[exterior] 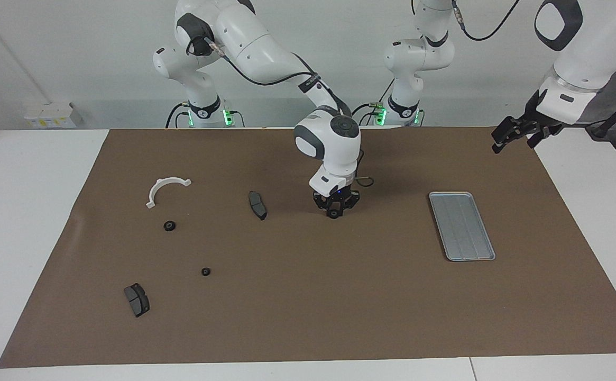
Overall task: Place bearing gear from tray to pile
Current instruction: 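Carry the third bearing toward the other bearings with the right gripper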
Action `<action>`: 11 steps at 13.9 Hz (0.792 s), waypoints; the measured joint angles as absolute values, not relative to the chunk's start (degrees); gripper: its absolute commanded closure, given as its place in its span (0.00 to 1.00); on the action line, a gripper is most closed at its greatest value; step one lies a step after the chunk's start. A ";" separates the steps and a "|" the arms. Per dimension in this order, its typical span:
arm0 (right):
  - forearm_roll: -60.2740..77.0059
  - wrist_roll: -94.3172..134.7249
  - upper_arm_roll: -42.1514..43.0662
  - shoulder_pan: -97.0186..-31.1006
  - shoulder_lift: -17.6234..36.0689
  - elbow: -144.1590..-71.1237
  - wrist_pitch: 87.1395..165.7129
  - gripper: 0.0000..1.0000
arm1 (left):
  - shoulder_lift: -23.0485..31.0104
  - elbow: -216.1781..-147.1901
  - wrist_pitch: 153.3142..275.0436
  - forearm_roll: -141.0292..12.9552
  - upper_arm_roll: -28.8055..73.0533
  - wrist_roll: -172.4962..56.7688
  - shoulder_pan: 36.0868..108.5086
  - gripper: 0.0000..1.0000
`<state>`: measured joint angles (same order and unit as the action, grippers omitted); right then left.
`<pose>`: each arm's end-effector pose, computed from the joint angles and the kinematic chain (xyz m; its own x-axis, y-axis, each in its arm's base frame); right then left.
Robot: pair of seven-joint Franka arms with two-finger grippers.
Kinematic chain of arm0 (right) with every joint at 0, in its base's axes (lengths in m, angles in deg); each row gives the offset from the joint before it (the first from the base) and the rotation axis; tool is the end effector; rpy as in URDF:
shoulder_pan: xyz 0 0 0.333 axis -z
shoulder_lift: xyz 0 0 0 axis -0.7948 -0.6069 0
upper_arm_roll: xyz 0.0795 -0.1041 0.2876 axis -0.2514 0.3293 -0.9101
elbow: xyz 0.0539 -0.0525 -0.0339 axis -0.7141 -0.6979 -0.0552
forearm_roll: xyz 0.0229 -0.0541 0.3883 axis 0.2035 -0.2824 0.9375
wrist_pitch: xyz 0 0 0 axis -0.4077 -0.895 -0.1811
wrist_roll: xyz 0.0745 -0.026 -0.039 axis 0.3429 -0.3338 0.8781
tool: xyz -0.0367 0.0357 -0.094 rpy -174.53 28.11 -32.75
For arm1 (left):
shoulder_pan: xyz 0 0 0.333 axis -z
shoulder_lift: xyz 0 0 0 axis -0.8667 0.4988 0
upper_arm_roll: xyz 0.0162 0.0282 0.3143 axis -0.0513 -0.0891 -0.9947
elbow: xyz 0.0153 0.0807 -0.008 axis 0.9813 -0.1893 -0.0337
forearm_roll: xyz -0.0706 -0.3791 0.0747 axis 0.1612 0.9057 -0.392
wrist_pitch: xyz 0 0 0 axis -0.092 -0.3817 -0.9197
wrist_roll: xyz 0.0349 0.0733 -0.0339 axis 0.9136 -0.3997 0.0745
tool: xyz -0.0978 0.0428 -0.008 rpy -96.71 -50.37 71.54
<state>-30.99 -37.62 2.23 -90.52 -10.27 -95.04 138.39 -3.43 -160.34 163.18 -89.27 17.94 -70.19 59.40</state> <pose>0.5207 0.4722 0.2892 0.9948 -0.0378 0.0950 -0.0377 -0.9993 -0.0029 0.5625 0.0178 0.6140 0.9949 0.0862 -0.0526 0.0861 -0.9963 -0.0039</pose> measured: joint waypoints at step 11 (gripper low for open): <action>-31.20 -35.26 3.14 -86.45 -2.15 -100.67 136.11 0.98 | -3.43 -160.34 163.18 -89.27 17.94 -70.19 59.40 0.00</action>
<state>-31.20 -35.26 3.14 -86.45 -2.15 -100.67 136.11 -3.43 -160.34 163.18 -89.27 17.94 -70.19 59.40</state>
